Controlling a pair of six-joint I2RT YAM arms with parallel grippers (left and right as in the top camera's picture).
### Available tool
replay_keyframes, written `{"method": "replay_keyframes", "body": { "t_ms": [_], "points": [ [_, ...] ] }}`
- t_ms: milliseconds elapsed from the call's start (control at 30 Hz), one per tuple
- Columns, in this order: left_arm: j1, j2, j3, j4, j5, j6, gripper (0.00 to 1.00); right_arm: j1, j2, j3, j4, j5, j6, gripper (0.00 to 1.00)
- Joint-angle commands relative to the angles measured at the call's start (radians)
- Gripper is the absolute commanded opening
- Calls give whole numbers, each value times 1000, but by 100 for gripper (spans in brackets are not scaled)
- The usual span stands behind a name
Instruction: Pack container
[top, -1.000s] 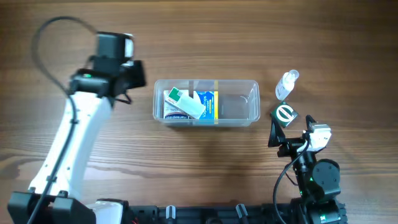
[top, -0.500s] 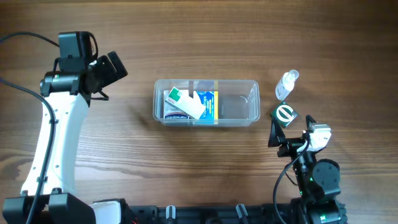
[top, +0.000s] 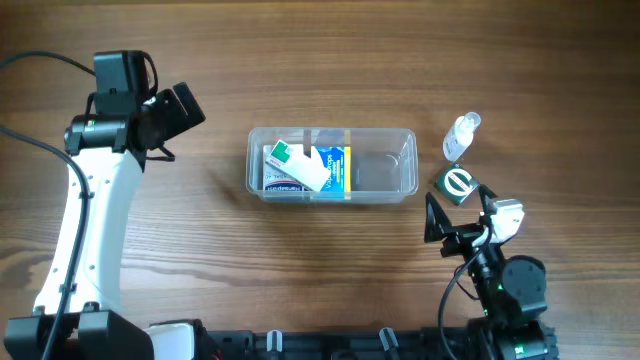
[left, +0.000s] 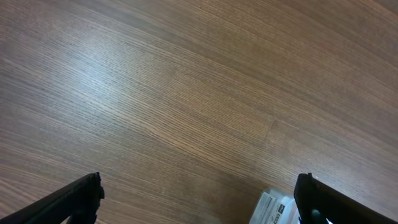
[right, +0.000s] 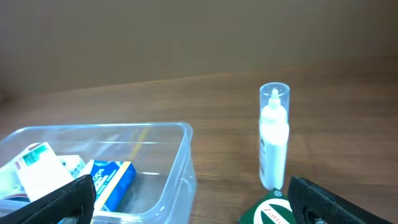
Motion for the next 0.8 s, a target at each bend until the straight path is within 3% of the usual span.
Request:
{"method": "replay_keyframes", "body": {
  "t_ms": [0, 100, 167, 467, 600, 700, 767],
  "points": [
    [5, -12, -2, 0, -6, -16, 100, -3, 21, 35, -10, -114, 76, 100],
    [5, -11, -2, 0, -6, -16, 100, -3, 103, 159, -108, -136, 116, 100],
    [5, -12, -2, 0, -6, -16, 100, -3, 214, 287, -212, -136, 68, 100],
    [5, -12, -2, 0, -6, -16, 100, -3, 833, 1038, -740, -188, 19, 100],
    [5, -12, -2, 0, -6, -16, 100, -3, 932, 1112, -731, -259, 46, 100],
    [4, -12, -2, 0, -6, -16, 100, -3, 965, 1112, -740, -518, -18, 100],
    [4, -12, -2, 0, -6, -16, 100, 9, 979, 1112, -742, -563, -38, 100]
  ]
}}
